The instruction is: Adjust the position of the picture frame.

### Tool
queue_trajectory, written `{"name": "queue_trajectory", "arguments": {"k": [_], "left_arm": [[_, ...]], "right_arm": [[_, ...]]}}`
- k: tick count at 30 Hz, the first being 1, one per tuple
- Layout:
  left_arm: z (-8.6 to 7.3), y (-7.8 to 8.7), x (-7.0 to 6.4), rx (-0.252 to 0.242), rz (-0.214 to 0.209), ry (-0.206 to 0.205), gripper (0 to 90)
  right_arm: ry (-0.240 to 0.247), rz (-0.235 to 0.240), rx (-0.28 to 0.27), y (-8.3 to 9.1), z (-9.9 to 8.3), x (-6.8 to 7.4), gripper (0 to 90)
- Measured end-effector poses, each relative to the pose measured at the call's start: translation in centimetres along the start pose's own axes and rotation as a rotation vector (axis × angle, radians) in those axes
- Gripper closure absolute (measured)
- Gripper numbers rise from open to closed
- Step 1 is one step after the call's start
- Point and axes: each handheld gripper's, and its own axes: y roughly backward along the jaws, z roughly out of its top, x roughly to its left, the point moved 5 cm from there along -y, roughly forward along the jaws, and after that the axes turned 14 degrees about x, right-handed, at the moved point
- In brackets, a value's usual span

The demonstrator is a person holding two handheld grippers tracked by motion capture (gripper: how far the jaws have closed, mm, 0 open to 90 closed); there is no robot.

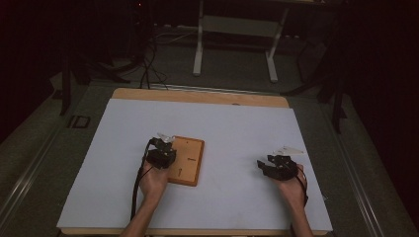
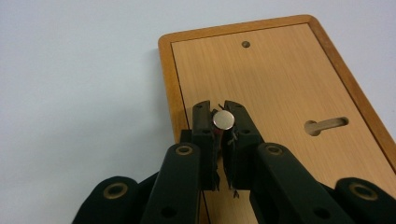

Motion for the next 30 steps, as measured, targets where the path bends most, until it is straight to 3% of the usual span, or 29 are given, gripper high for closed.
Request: {"name": "queue_trajectory", "arguments": {"k": [3, 8, 11, 15, 20, 23, 26, 30], "left_arm": [[0.2, 0.3, 0.2, -0.038, -0.025, -0.021, 84.7], [1.0, 0.7, -0.4, -0.087, 0.0, -0.132, 84.8], [1.3, 0.6, -1.1, -0.106, -0.026, -0.201, 84.8], [1.5, 0.3, -2.9, -0.118, -0.099, -0.315, 84.8], [1.3, 0.1, -5.8, -0.144, -0.231, -0.482, 84.7], [1.0, 0.1, -7.4, -0.136, -0.314, -0.562, 84.7], [1.1, -0.2, -8.4, -0.11, -0.342, -0.597, 84.7], [1.7, -0.5, -8.7, -0.096, -0.319, -0.578, 84.6]], "right_arm": [[-0.002, -0.001, 0.001, 0.0, 0.0, 0.0, 46.2], [0.005, 0.002, 0.005, -0.1, 0.0, 0.2, 46.1], [0.006, 0.001, 0.005, -0.1, 0.0, 0.2, 46.1], [0.004, 0.002, 0.005, -0.2, 0.1, 0.2, 46.1], [0.008, 0.001, 0.002, -0.2, 0.1, 0.2, 46.2], [0.01, 0.003, 0.002, -0.2, 0.1, 0.3, 46.2], [0.016, 0.006, 0.003, -0.2, 0.2, 0.4, 46.2], [0.037, 0.031, 0.006, -0.3, 0.3, 1.1, 53.3]]}}
